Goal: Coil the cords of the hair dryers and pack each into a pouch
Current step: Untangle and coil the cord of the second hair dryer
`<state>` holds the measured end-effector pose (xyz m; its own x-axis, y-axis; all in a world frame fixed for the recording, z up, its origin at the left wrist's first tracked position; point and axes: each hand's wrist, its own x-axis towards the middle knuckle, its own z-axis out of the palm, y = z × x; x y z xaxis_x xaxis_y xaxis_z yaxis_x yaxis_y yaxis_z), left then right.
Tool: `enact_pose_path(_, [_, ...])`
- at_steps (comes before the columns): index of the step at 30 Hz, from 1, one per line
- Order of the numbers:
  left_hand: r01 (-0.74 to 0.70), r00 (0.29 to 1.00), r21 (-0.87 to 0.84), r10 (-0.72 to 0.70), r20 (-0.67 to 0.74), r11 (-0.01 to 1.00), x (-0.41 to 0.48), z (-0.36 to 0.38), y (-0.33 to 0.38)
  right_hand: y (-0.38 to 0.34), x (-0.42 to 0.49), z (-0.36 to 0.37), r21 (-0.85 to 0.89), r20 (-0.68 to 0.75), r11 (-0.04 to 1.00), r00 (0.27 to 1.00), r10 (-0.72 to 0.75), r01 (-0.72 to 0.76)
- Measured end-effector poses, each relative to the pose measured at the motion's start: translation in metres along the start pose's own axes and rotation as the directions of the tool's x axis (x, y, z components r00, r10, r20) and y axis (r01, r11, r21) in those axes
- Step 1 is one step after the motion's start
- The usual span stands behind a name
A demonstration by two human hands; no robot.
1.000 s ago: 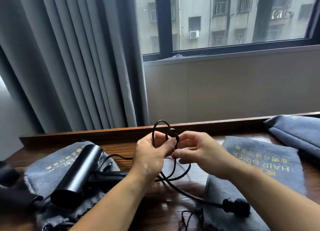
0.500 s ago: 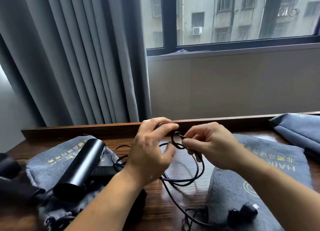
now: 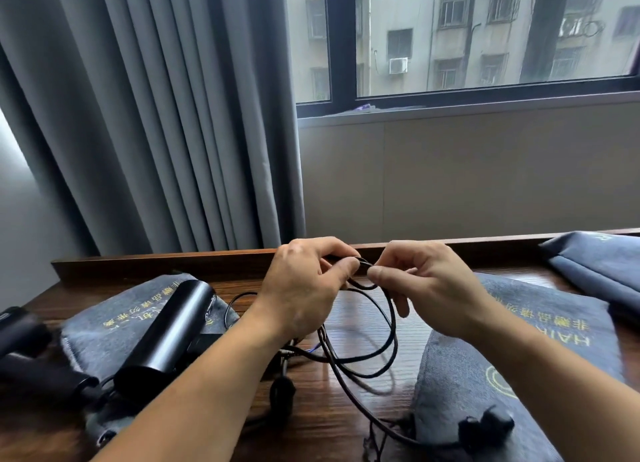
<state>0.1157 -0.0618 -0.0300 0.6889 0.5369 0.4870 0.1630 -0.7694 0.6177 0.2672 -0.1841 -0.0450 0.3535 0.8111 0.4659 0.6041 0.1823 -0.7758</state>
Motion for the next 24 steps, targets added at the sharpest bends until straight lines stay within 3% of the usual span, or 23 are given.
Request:
enact_pose_path(5, [0.25,0.958,-0.416,-0.286,-0.025,0.874,0.002,0.011,0.008,0.0,0.001,-0.003,0.137,0.033,0.99,0.999,0.043,-0.047])
enact_pose_path(7, [0.304,0.93,-0.481,-0.366,-0.039,0.822,0.006,0.014,0.01,0.0,0.001,-0.004,0.19,0.053,0.98,0.998,0.043,-0.053])
enact_pose_path(10, [0.279,0.927,-0.367,-0.348,-0.137,0.887,0.013,0.021,0.01,0.001,0.002,-0.008,0.225,0.048,0.972,0.997,0.053,-0.063])
enact_pose_path(13, [0.214,0.947,-0.266,-0.266,-0.178,0.94,0.011,0.024,0.014,0.003,0.002,-0.016,0.144,-0.033,0.988,0.997,0.067,-0.062])
enact_pose_path(15, [0.161,0.978,-0.265,-0.189,-0.086,0.951,0.004,0.028,0.018,0.009,0.0,-0.018,-0.099,-0.143,0.994,0.989,0.026,-0.04])
enact_pose_path(17, [0.106,0.993,-0.205,-0.113,-0.02,0.973,0.0,0.032,0.021,0.013,-0.002,-0.015,-0.359,-0.223,0.933,0.97,-0.097,0.011])
enact_pose_path(20, [0.051,0.999,-0.073,-0.05,0.021,0.996,0.002,0.035,0.022,0.015,-0.002,-0.009,-0.539,-0.174,0.83,0.945,-0.276,0.143])
enact_pose_path(24, [0.13,0.991,-0.08,-0.13,0.007,0.988,0.015,0.032,0.018,0.012,0.003,-0.014,-0.435,-0.241,0.893,0.94,-0.241,0.117])
